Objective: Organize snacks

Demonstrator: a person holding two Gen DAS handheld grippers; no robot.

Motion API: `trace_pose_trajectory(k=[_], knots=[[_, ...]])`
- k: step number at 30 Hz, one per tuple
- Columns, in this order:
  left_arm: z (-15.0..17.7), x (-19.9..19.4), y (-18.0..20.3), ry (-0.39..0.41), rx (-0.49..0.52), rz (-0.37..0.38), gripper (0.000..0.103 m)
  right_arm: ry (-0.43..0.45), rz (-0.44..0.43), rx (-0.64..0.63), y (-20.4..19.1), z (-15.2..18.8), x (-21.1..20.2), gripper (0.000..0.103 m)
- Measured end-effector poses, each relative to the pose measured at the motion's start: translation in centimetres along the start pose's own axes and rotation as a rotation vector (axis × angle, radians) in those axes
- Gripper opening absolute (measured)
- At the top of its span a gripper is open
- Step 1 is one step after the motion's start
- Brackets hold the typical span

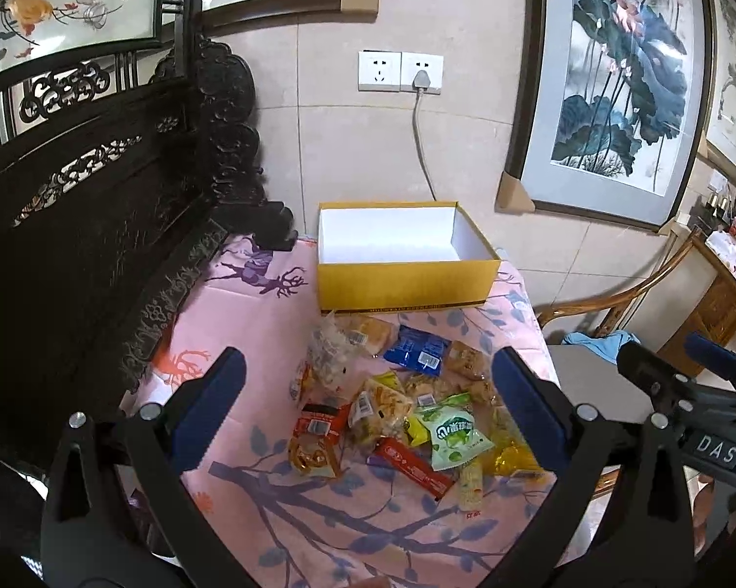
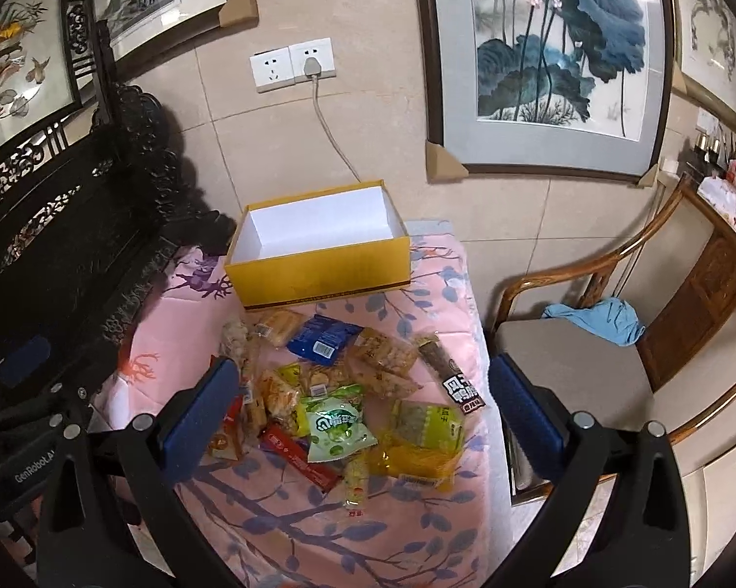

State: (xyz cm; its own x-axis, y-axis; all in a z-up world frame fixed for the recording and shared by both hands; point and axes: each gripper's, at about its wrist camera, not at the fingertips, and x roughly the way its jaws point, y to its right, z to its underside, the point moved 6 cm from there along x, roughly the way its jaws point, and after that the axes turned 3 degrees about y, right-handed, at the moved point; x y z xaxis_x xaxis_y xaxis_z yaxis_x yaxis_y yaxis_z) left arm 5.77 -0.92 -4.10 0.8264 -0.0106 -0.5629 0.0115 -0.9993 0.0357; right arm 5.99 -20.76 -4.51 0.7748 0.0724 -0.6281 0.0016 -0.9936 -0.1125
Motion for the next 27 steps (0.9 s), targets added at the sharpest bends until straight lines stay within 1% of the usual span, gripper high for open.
trace_pose_trajectory(k=[4, 9, 13, 16, 18, 23, 27], knots=[[0.1, 0.3, -0.2, -0.005, -0.016, 0.011, 0.101, 0.011, -0.002, -0.029, -0.6, -0.1, 0.0, 0.102], [0.4, 0.9, -0.5, -0.016, -0.028, 0.022, 0.101, -0.010, -0.012, -0.050, -1.1, -0.2, 0.8, 0.102], [0.2, 0.9, -0.5, -0.006, -0.020, -0.001, 0.101, -0.017, -0.013, -0.054, -0.9, -0.2, 1.2, 0.102], [0.1, 0.9, -0.1, -0.008, -0.012, 0.008, 0.101, -0.016, 0.003, -0.055, -0.6, -0.2, 1.2, 0.102], [0.2, 1.1, 0.1, -0.014, 0.000, 0.007, 0.101, -0.017, 0.013, -0.054, -0.4, -0.2, 1.4, 0.102], [0.5, 1.8, 0.3, -0.041, 0.018, 0.001, 0.101, -0.031, 0.004, -0.044, -0.2, -0.1, 1.8, 0.102], [0.7, 2.5, 0.4, -0.063, 0.006, 0.034, 0.101, -0.031, 0.008, -0.038, -0.1, -0.1, 2.2, 0.102]])
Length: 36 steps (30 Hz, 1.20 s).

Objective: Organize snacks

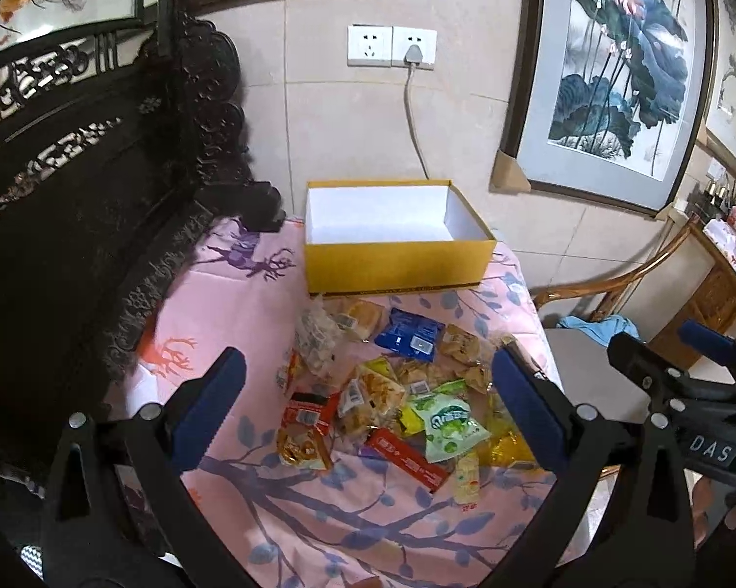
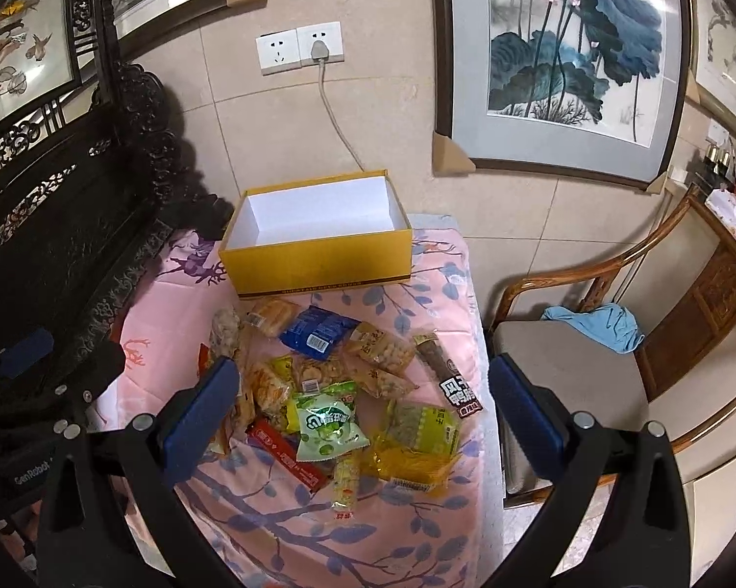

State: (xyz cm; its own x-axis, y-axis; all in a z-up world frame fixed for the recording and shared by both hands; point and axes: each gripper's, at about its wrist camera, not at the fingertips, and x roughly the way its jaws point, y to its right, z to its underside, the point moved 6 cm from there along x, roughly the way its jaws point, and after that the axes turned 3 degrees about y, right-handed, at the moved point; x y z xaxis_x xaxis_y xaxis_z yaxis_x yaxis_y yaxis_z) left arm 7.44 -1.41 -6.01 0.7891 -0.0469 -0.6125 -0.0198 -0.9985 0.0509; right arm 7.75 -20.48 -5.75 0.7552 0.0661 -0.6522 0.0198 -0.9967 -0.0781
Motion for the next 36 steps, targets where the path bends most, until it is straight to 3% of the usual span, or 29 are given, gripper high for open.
trace_pose_trajectory(k=[9, 11, 12, 14, 17, 18, 21, 23, 26, 28, 30, 32, 34, 35, 36], knots=[[0.1, 2.5, -0.2, -0.021, 0.007, -0.009, 0.101, -0.001, -0.002, -0.019, 0.0, -0.5, 1.8, 0.102], [0.3, 3.4, -0.4, -0.014, 0.007, -0.002, 0.101, 0.029, -0.036, -0.039, 0.0, -0.4, 2.3, 0.102], [0.8, 4.0, -0.5, -0.014, 0.017, 0.000, 0.101, 0.081, -0.093, -0.060, 0.1, -0.1, 2.6, 0.102], [2.8, 6.0, -1.1, -0.047, 0.070, -0.034, 0.101, 0.126, -0.143, -0.094, 1.0, 1.1, 3.6, 0.102], [7.1, 9.4, -2.6, -0.163, 0.159, -0.107, 0.101, 0.022, -0.206, -0.164, 2.6, 4.1, 6.9, 0.102], [8.1, 10.1, -2.9, -0.195, 0.170, -0.104, 0.101, -0.061, -0.152, -0.197, 3.9, 5.8, 9.0, 0.102], [11.4, 12.1, -3.6, -0.279, 0.153, -0.013, 0.101, -0.152, -0.079, -0.323, 5.7, 8.3, 13.1, 0.102], [13.1, 13.2, -4.0, -0.311, 0.098, 0.055, 0.101, -0.172, -0.093, -0.367, 6.3, 8.8, 15.6, 0.102], [15.2, 15.3, -4.4, -0.393, 0.035, 0.048, 0.101, -0.212, -0.046, -0.357, 8.3, 7.7, 22.0, 0.102], [15.1, 16.1, -4.1, -0.385, 0.035, 0.034, 0.101, -0.249, -0.026, -0.295, 9.5, 7.5, 25.4, 0.102], [14.3, 16.6, -3.4, -0.328, 0.069, 0.000, 0.101, -0.317, 0.008, -0.257, 10.4, 8.0, 29.0, 0.102], [13.4, 17.2, -2.4, -0.271, 0.133, -0.030, 0.101, -0.329, -0.031, -0.258, 10.0, 8.5, 30.5, 0.090], [12.7, 18.3, -1.1, -0.246, 0.210, -0.033, 0.101, -0.327, -0.076, -0.236, 9.2, 9.2, 30.8, 0.066], [12.4, 18.7, -0.6, -0.245, 0.234, -0.026, 0.101, -0.328, -0.094, -0.234, 8.7, 9.3, 30.5, 0.050], [12.3, 19.4, -0.1, -0.238, 0.261, -0.022, 0.101, -0.333, -0.098, -0.234, 8.4, 9.4, 30.2, 0.042]])
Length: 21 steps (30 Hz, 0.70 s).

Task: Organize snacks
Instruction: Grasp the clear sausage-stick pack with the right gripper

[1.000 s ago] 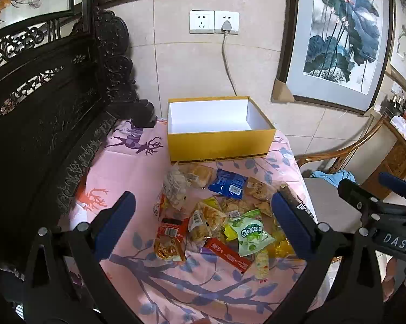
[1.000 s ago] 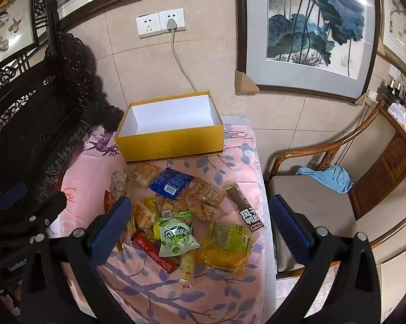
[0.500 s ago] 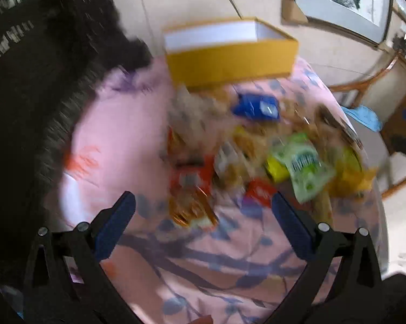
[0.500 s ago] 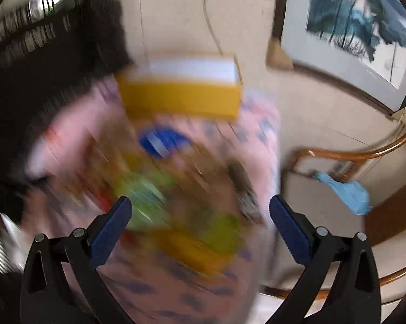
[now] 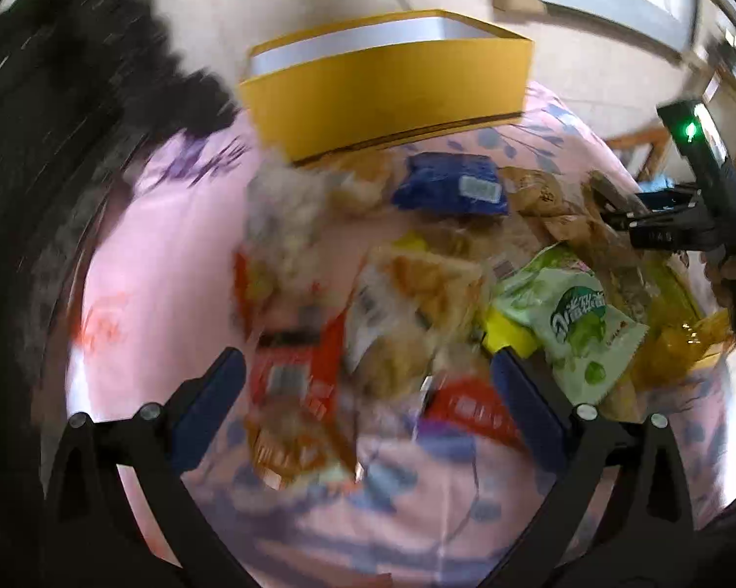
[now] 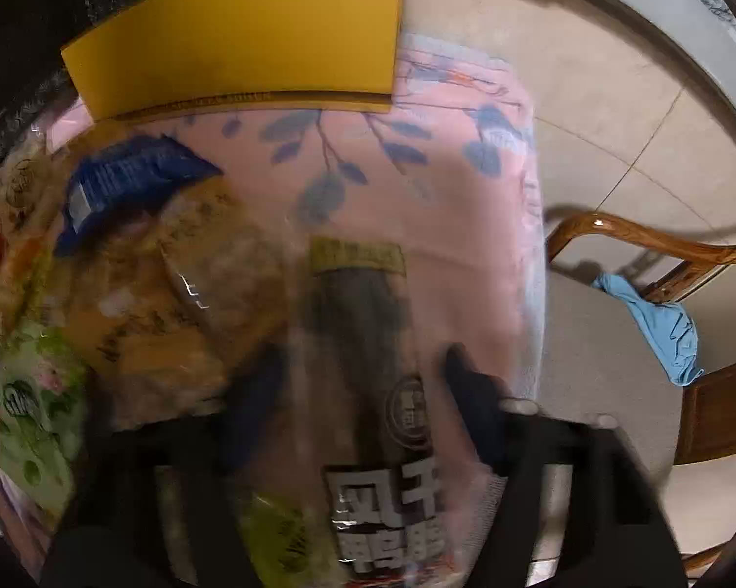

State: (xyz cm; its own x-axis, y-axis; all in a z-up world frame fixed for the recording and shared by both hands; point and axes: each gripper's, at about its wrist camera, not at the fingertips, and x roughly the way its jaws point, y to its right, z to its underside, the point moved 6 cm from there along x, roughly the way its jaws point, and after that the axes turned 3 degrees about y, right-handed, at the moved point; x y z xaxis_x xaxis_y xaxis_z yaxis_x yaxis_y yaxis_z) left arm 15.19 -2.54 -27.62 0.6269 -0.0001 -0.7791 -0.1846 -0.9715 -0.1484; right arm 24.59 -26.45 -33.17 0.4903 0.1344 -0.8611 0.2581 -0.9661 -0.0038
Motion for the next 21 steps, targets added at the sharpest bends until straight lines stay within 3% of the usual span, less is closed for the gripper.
trace_pose_trajectory(k=[2, 5, 8, 16, 17, 18, 19, 21], knots=[[-0.6, 1.3, 0.5, 0.008, 0.031, 0.000, 0.101, -0.013, 0.009, 0.015, -0.4, 0.4, -0.2, 0.033], [-0.9, 3.2, 0.5, 0.003, 0.005, 0.029, 0.101, -0.021, 0.012, 0.047, -0.6, 1.4, -1.0, 0.032], [0.7, 6.0, 0.5, -0.104, -0.035, 0.051, 0.101, -0.026, -0.022, 0.113, -0.2, 2.2, -1.8, 0.032], [1.3, 6.8, 0.2, -0.114, -0.118, 0.034, 0.101, -0.005, -0.056, 0.175, -0.2, 1.7, -4.0, 0.032], [1.2, 6.8, 0.3, -0.126, -0.128, 0.042, 0.097, 0.000, -0.064, 0.183, -0.3, 1.5, -4.4, 0.032], [1.0, 6.7, 0.5, -0.138, -0.145, 0.100, 0.074, 0.010, -0.061, 0.182, -0.4, 1.2, -4.9, 0.032], [1.0, 6.4, 0.4, -0.150, -0.166, 0.142, 0.067, 0.017, -0.049, 0.171, -0.5, 1.1, -5.3, 0.032], [0.7, 5.9, 0.0, -0.161, -0.210, 0.158, 0.033, 0.019, -0.036, 0.159, -0.7, 0.8, -5.8, 0.032]])
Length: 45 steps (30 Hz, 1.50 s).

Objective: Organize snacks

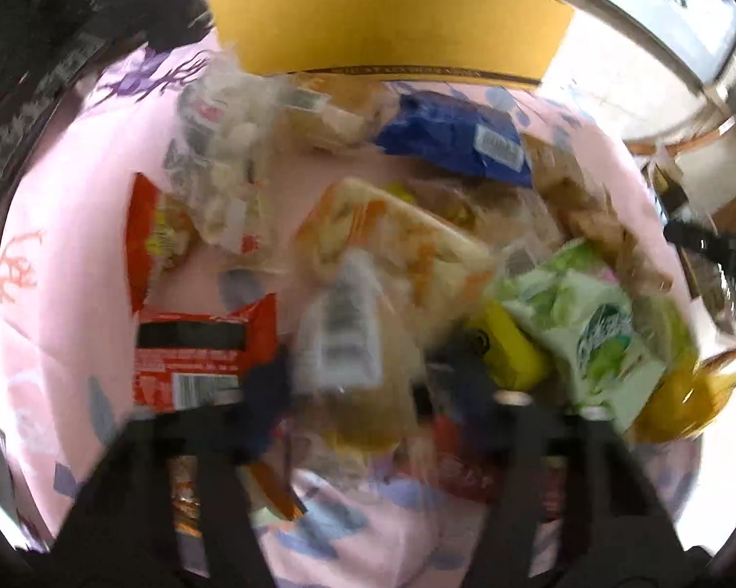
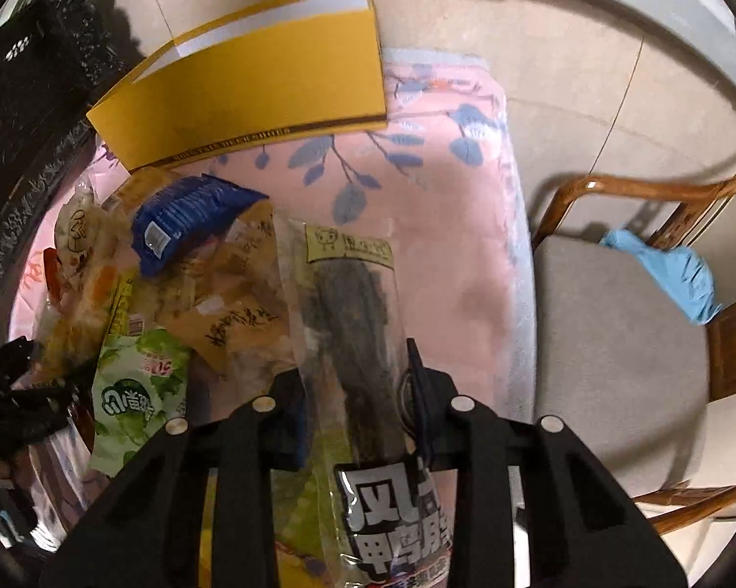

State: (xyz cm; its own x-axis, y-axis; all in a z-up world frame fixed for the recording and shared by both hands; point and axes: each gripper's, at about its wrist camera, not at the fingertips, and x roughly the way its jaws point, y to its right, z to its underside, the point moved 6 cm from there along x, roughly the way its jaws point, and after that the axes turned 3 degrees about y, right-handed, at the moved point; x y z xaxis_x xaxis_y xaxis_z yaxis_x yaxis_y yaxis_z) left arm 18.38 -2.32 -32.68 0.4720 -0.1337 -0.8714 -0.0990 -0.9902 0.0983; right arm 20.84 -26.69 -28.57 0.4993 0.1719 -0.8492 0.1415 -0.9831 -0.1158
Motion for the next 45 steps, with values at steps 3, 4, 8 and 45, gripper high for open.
trace_pose_trajectory(k=[3, 4, 8, 45], knots=[[-0.3, -0.3, -1.5, -0.006, -0.085, 0.042, 0.028, 0.018, -0.039, 0.014, -0.5, -0.5, -0.9, 0.032], [-0.3, -0.5, -1.9, -0.008, -0.106, 0.058, 0.028, 0.025, -0.044, 0.019, -0.8, -0.7, -1.3, 0.032], [-0.5, -2.4, -1.9, 0.037, -0.064, 0.069, 0.027, 0.041, -0.051, 0.025, -1.4, -1.0, -2.0, 0.032], [-15.2, -2.1, -8.7, 0.147, -0.008, -0.078, 0.101, 0.138, -0.032, -0.322, -6.3, -15.2, 2.7, 0.102]])
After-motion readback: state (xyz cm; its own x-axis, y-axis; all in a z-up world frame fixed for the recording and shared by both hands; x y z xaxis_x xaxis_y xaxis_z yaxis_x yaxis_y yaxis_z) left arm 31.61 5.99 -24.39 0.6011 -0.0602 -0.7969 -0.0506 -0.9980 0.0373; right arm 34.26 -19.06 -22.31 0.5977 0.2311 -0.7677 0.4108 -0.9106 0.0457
